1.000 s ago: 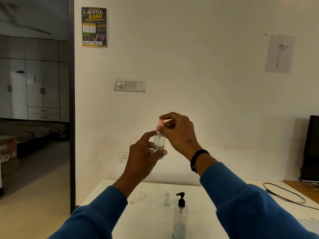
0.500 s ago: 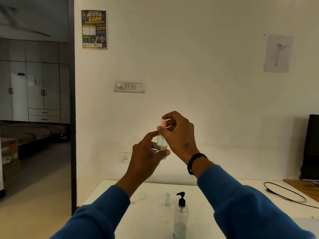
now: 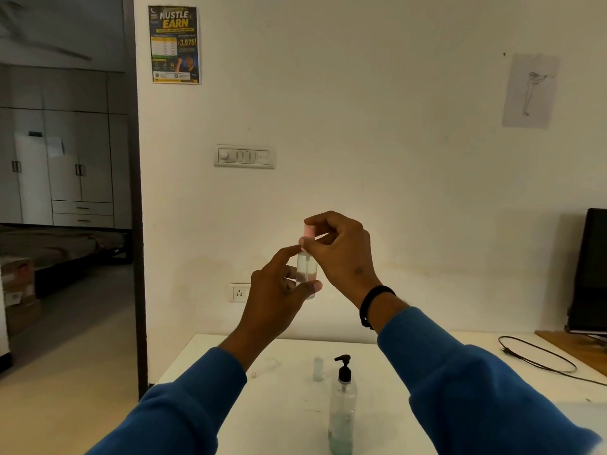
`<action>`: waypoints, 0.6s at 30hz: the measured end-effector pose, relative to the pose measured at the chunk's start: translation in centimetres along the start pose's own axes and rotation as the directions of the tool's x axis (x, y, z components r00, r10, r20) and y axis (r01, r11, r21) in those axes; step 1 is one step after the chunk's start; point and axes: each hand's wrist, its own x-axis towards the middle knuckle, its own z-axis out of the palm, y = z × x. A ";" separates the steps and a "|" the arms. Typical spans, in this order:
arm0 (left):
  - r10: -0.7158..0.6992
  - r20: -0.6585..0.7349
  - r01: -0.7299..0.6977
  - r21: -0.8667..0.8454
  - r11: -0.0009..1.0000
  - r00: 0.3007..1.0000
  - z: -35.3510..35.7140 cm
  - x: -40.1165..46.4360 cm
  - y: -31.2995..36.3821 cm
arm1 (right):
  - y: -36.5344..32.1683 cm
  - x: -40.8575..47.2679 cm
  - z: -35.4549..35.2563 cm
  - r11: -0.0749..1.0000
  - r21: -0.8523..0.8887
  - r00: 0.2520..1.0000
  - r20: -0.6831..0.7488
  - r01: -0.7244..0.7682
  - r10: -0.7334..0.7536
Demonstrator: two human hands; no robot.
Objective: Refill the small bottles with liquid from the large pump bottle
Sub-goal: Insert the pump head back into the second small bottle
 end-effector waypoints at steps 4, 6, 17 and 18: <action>-0.001 0.007 0.001 0.012 1.000 1.000 0.2 -0.1 -0.3 | 0.1 -0.2 0.1 1.000 0.000 0.999 -0.024 -0.022 0.022; -0.002 0.011 0.002 0.003 1.000 1.000 0.2 -0.1 -0.4 | 0.2 -0.3 0.2 0.999 0.018 0.999 -0.033 -0.029 0.030; -0.023 0.033 0.022 0.035 0.999 0.999 0.4 -0.7 -0.5 | 0.5 -1.1 0.4 0.999 -0.009 0.997 -0.049 -0.052 0.052; -0.025 0.030 0.024 0.030 0.999 0.999 0.3 -0.8 -0.5 | 0.5 -1.2 0.4 0.998 0.007 0.997 -0.050 -0.056 0.056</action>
